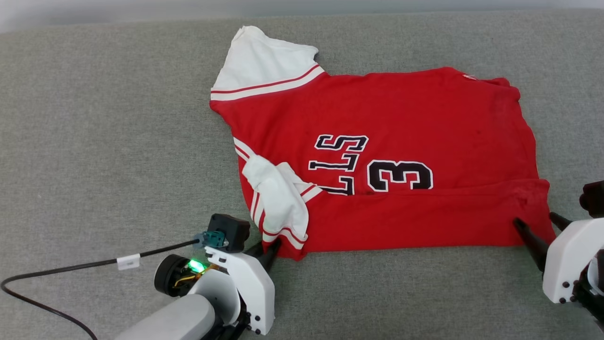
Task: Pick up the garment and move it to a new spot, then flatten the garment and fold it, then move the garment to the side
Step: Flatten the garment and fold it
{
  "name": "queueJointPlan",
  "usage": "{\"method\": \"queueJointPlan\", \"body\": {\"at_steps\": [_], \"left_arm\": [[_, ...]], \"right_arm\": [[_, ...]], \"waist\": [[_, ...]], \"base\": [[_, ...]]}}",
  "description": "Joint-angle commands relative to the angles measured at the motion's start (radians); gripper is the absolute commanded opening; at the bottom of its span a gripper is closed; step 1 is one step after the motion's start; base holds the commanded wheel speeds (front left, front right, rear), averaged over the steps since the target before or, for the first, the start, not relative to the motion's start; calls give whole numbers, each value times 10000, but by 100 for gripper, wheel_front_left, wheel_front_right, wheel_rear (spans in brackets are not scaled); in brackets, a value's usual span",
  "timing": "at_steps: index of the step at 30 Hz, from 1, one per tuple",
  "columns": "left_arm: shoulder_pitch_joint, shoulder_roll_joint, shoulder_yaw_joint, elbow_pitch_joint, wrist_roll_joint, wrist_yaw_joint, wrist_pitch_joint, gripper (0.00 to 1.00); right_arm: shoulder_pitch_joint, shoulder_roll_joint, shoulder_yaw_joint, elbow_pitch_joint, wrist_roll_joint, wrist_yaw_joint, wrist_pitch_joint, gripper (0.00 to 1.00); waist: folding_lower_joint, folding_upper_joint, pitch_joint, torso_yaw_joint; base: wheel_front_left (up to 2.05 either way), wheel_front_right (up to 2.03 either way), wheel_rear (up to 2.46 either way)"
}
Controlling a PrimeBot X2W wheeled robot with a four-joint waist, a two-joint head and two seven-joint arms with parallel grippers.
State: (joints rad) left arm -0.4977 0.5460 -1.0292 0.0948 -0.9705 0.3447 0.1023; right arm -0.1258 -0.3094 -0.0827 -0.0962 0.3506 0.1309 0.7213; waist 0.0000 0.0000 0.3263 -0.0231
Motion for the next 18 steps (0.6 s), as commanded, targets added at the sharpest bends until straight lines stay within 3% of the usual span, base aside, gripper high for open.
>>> {"method": "queueJointPlan", "body": {"at_steps": [1, 8, 16, 17, 18], "left_arm": [[233, -26, -246, 242, 50, -5, 76, 0], [192, 214, -140, -561, 372, 198, -321, 0], [17, 515, -189, -1196, 609, 454, -180, 0], [-7, 565, -207, -1240, 654, 452, -137, 0], [-18, 619, -238, -1268, 695, 482, -94, 0]], "right_arm": [[12, -140, -46, 73, -114, -6, 58, 100], [46, -79, -700, 838, -1170, -4, 282, 100], [-254, 442, -503, 1708, -1138, -6, 618, 100], [-283, 528, -396, 1879, -1001, -4, 734, 94], [-347, 618, -303, 2020, -872, 0, 799, 42]], "waist": [[0, 0, -69, 94], [0, 0, -265, 482], [0, 0, 85, 578], [0, 0, 124, 584], [0, 0, 157, 592]], "base": [[0, 0, 0], [0, 0, 0], [0, 0, 0], [0, 0, 0], [0, 0, 0]]}}
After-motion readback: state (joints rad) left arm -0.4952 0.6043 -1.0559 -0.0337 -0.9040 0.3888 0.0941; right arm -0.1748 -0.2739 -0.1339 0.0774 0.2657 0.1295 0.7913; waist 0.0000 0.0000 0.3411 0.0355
